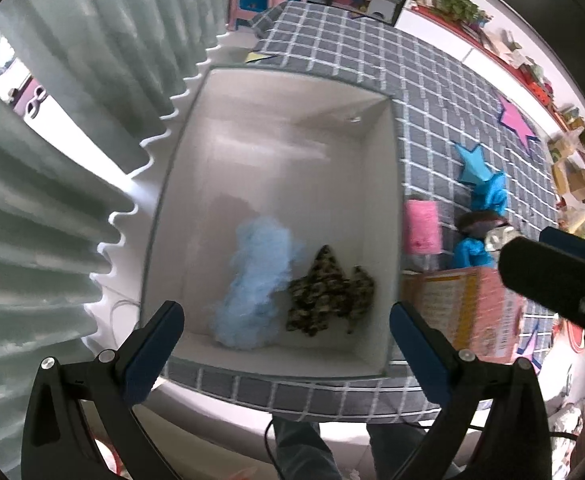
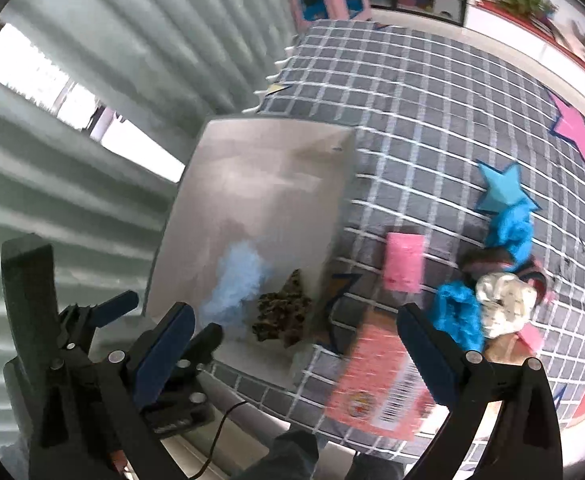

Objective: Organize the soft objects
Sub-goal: 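Move both tools back over the pile of soft items, then grasp the blue cloth with the left tool while the right tool grasps the pink knit sock, then carry the blue cloth and pink sock over the white box with both tools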

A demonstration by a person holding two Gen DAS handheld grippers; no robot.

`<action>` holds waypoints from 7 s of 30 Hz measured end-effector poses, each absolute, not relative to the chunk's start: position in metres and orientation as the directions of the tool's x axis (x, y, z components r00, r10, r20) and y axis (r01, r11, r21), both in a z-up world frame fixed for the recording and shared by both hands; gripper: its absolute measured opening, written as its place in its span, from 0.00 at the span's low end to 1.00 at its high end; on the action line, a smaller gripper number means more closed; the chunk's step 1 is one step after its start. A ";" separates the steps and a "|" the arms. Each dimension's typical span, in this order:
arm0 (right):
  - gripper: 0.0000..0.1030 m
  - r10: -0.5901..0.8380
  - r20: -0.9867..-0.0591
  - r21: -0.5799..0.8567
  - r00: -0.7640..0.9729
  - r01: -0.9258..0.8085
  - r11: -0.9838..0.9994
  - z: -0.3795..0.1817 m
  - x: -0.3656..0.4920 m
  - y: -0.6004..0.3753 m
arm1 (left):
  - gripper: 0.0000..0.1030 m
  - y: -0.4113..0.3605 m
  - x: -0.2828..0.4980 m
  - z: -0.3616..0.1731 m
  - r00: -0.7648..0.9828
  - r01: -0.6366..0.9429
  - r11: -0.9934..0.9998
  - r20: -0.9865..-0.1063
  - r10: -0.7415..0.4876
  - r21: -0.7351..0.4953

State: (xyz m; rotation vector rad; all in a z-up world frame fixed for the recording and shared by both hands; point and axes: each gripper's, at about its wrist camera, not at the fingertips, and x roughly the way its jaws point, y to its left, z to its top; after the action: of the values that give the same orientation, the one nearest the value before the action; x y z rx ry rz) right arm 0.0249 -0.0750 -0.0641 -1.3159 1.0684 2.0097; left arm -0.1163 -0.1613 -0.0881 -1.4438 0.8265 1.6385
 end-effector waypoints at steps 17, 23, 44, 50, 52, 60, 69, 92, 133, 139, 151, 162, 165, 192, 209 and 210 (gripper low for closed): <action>0.99 0.028 -0.944 0.323 -0.330 -0.936 -0.143 -0.127 0.236 0.001 | 1.00 -0.039 0.001 -0.088 0.052 -0.962 -0.261 -0.991 0.122 -0.082; 0.99 -0.032 -0.949 0.313 -0.312 -0.948 -0.054 -0.165 0.282 0.004 | 1.00 0.017 0.040 -0.120 0.066 -0.968 -0.241 -0.997 0.040 -0.074; 0.99 -0.129 -0.902 0.410 -0.411 -0.911 0.034 -0.238 0.317 0.055 | 0.99 0.126 0.097 -0.267 0.022 -0.959 -0.282 -0.976 -0.219 0.042; 0.99 -0.133 -0.900 0.419 -0.414 -0.908 -0.010 -0.245 0.301 0.068 | 0.69 0.128 0.095 -0.293 0.042 -0.958 -0.285 -0.966 -0.257 0.034; 0.99 -0.141 -0.899 0.420 -0.414 -0.907 -0.019 -0.250 0.292 0.074 | 0.41 0.126 0.090 -0.296 0.087 -0.948 -0.319 -0.964 -0.251 -0.003; 0.99 -0.144 -0.917 0.387 -0.372 -0.916 -0.103 -0.269 0.249 0.099 | 0.27 0.119 0.066 -0.264 0.037 -0.935 -0.354 -0.989 -0.145 0.017; 0.45 -0.112 -0.959 0.283 -0.260 -0.890 -0.357 -0.265 0.202 0.093 | 0.27 0.124 0.071 -0.214 -0.054 -0.947 -0.314 -0.997 -0.047 0.066; 0.44 0.060 -0.915 0.361 -0.400 -0.875 -0.321 -0.140 0.254 0.071 | 0.27 0.047 0.070 -0.106 -0.110 -0.967 -0.247 -0.975 0.192 0.061; 0.44 0.072 -0.891 0.315 -0.449 -0.725 -0.613 -0.040 0.074 -0.049 | 0.27 -0.115 -0.075 -0.046 -0.156 -0.872 -0.489 -0.953 0.260 0.009; 0.44 0.047 -0.896 0.304 -0.442 -0.687 -0.660 -0.038 0.040 -0.064 | 0.27 -0.130 -0.098 -0.051 -0.186 -0.854 -0.520 -0.954 0.237 0.037; 0.44 0.007 -0.908 0.285 -0.420 -0.628 -0.724 -0.043 -0.010 -0.084 | 0.27 -0.156 -0.137 -0.062 -0.185 -0.812 -0.584 -0.959 0.214 0.026; 0.44 -0.003 -0.917 0.271 -0.399 -0.617 -0.739 -0.046 -0.024 -0.089 | 0.27 -0.163 -0.148 -0.068 -0.177 -0.806 -0.591 -0.962 0.208 0.021; 0.44 -0.001 -0.919 0.267 -0.395 -0.621 -0.737 -0.046 -0.025 -0.089 | 0.27 -0.164 -0.149 -0.069 -0.176 -0.804 -0.594 -0.963 0.206 0.020; 0.44 -0.030 -0.929 0.280 -0.369 -0.648 -0.708 -0.061 -0.035 -0.076 | 0.27 -0.156 -0.165 -0.091 -0.153 -0.808 -0.589 -0.976 0.158 0.031; 0.44 -0.082 -0.945 0.283 -0.317 -0.667 -0.689 -0.096 -0.052 -0.069 | 0.27 -0.144 -0.179 -0.133 -0.137 -0.808 -0.584 -0.988 0.071 0.071; 0.44 -0.083 -0.946 0.282 -0.314 -0.668 -0.688 -0.098 -0.054 -0.068 | 0.27 -0.141 -0.180 -0.136 -0.139 -0.812 -0.579 -0.988 0.064 0.077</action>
State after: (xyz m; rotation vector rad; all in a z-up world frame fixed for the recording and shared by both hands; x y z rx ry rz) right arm -0.0539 -0.0677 -0.0980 -1.5408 0.9543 2.0563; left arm -0.1800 -0.1414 -0.1363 -1.5013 0.8590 1.7865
